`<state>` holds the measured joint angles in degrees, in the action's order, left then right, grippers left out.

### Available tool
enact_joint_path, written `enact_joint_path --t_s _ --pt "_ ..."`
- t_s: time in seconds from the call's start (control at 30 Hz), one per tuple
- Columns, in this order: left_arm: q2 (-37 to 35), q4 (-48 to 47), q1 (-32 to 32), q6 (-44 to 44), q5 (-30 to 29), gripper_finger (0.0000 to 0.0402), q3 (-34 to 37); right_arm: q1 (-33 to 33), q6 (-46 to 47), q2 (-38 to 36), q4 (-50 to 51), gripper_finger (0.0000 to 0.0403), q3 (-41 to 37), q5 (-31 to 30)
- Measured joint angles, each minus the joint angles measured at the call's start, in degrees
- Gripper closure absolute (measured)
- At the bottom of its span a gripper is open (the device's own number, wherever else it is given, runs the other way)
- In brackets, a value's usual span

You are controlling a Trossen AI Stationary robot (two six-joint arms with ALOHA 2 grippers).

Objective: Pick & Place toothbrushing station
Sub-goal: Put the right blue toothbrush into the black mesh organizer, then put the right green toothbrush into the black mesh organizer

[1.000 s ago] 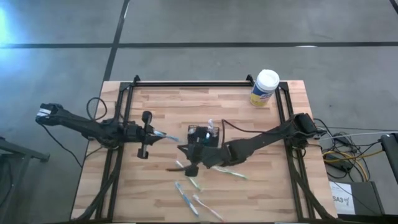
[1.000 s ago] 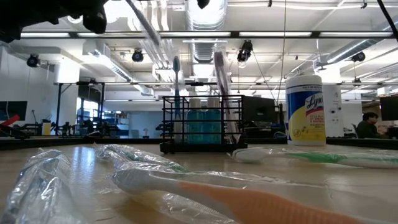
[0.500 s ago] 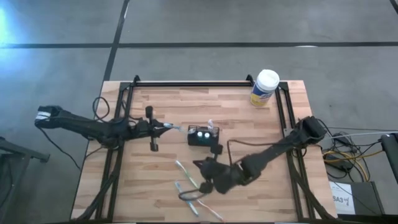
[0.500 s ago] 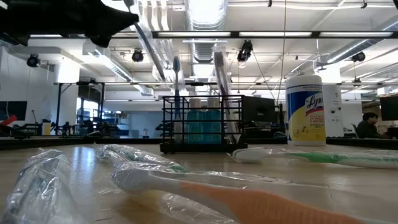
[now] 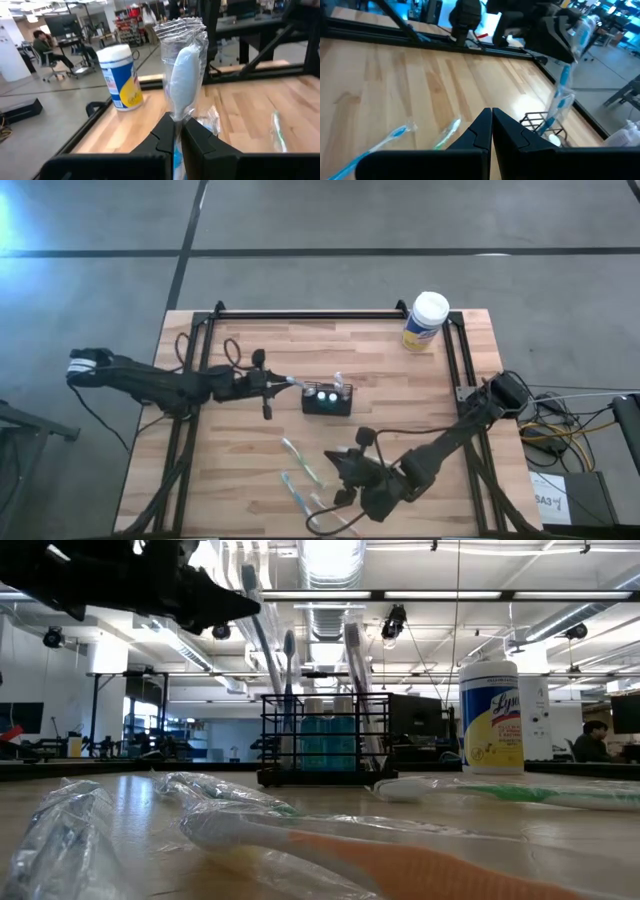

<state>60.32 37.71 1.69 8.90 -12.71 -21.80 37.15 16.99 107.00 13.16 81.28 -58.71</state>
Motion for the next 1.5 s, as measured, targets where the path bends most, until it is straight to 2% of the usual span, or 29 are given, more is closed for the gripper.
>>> enact_joint_path --t_s 0.47,0.67,0.77,0.97,1.23,1.37,1.5 --pt "11.6 0.4 -3.7 0.0 0.6 0.0384 -2.4 0.0 1.5 0.0 0.0 0.0394 0.0 0.1" --pt "13.9 0.8 -4.8 -1.1 1.6 0.0379 -2.4 0.0 1.5 0.0 0.0 0.0394 -0.1 0.1" --pt "13.8 0.8 -5.1 -2.9 1.2 0.0363 -2.4 0.0 1.5 0.0 0.0 0.0394 -0.1 0.2" --pt "13.5 0.4 -5.1 -4.1 3.0 0.0285 -2.4 0.0 2.1 0.0 0.0 0.0394 -0.3 0.2" --pt "11.9 -1.0 -5.3 -4.1 6.2 0.0135 -2.3 -0.1 2.8 0.0 -0.2 0.0394 -1.3 0.2" --pt "6.4 -4.8 -5.3 -4.1 6.4 0.0082 -2.3 -0.1 3.0 0.0 -0.1 0.0394 -1.5 0.2" --pt "-3.7 -15.6 -5.1 -5.3 6.7 0.0058 -2.3 0.0 3.0 0.0 -0.1 0.0394 -1.5 0.2"
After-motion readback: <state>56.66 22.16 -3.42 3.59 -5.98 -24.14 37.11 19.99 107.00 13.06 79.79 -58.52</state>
